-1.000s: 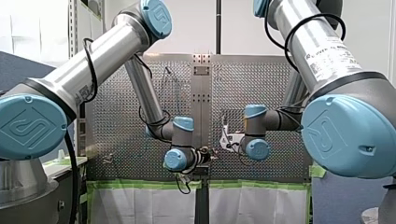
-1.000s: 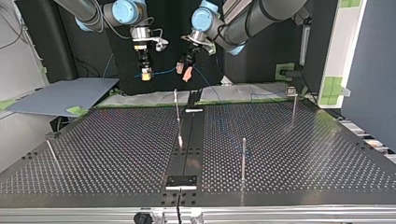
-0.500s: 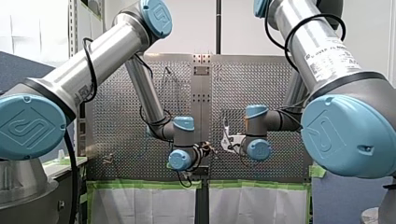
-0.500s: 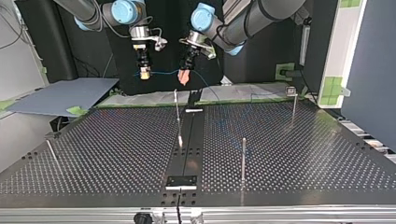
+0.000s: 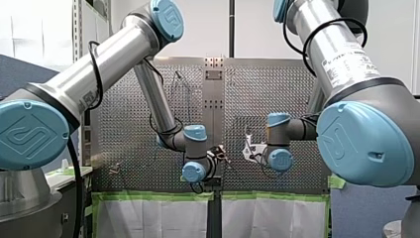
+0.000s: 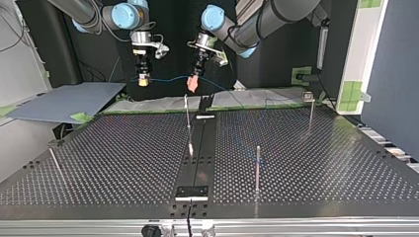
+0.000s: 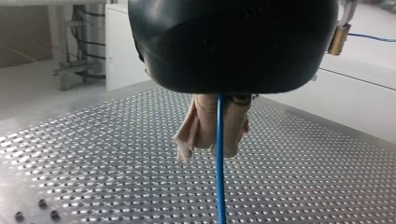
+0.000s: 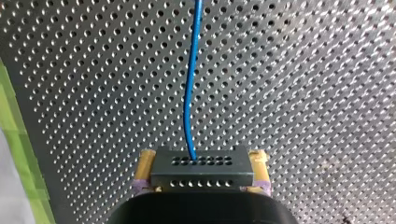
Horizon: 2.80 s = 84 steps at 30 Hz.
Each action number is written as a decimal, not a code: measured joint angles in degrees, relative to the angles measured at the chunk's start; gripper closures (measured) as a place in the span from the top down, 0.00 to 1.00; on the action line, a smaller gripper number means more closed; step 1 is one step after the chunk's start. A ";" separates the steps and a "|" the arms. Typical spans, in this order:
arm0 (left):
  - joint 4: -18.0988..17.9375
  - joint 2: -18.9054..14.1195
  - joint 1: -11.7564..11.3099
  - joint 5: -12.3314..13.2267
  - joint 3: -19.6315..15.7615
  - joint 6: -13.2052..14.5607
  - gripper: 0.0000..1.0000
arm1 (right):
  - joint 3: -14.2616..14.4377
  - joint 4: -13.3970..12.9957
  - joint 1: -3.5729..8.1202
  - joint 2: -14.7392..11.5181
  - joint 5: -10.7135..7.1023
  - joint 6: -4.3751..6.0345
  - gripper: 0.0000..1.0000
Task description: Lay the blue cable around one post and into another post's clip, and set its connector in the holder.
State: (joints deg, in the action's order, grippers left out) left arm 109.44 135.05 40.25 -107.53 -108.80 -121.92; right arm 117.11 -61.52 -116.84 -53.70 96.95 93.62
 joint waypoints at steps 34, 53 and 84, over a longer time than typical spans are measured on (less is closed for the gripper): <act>3.32 10.51 -4.29 2.06 8.28 6.89 0.00 | -11.25 4.88 4.67 8.64 -1.13 1.18 0.02; 4.25 13.76 -7.46 2.09 13.44 9.02 0.00 | -13.24 10.40 7.86 8.64 -1.22 0.25 0.02; 4.72 15.72 -8.62 5.32 16.11 9.23 0.00 | -13.22 9.85 11.11 10.54 -2.98 -1.13 0.02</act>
State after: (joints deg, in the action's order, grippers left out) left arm 114.16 150.76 31.63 -102.21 -92.69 -112.68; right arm 103.89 -51.67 -105.73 -43.16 93.97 92.49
